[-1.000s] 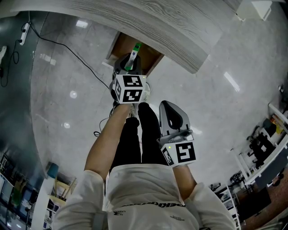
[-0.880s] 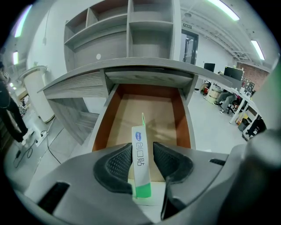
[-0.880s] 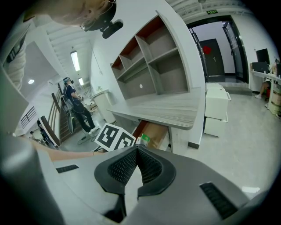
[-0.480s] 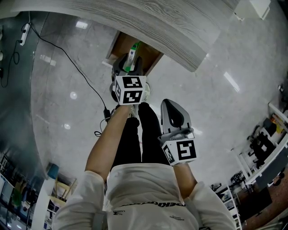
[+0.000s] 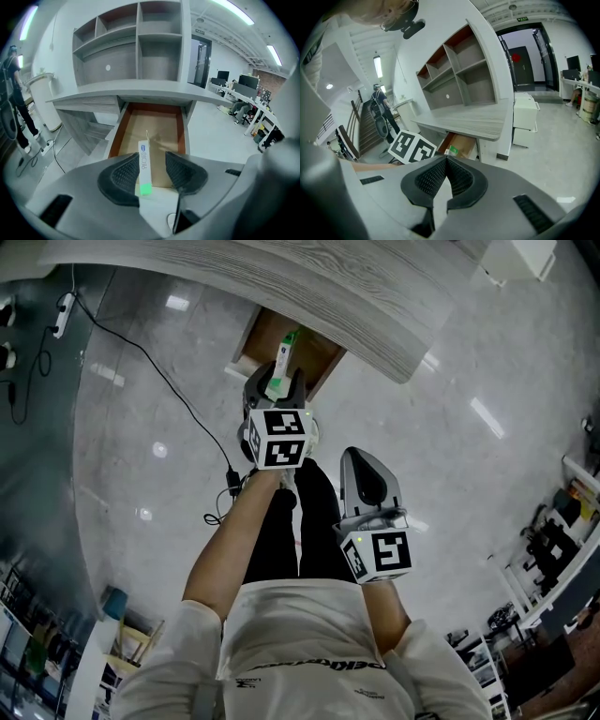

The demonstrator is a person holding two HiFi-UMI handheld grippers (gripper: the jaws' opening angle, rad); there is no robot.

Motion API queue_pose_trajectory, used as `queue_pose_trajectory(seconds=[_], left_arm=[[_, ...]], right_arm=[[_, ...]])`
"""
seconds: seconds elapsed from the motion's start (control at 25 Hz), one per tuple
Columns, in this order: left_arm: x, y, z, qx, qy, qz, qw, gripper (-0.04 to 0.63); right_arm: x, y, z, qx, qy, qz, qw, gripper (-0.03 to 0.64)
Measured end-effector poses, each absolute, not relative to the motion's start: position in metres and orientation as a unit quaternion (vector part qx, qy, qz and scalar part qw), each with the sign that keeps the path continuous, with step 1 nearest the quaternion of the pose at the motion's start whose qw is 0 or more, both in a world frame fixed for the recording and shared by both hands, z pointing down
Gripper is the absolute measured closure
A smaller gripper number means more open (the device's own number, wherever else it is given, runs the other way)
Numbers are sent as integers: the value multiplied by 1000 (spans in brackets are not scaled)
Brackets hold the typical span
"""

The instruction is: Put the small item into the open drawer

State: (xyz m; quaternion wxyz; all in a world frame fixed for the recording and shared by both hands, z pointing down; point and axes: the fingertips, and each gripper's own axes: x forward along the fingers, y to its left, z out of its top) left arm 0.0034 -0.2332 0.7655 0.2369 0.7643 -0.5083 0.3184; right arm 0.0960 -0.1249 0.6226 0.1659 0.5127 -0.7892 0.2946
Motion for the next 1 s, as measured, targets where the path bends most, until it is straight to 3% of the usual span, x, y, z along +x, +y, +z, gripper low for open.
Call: queue_pose_trajectory(seconds=[0.56,1.0], left_arm=[[-12,-196,697,776,-510,275,249,470],[-23,-162,581,800,-511,241,202,561]], right_arm=[[84,-97,583,535,-782,280,152,584],[73,-85,499,537,-796,246,130,584]])
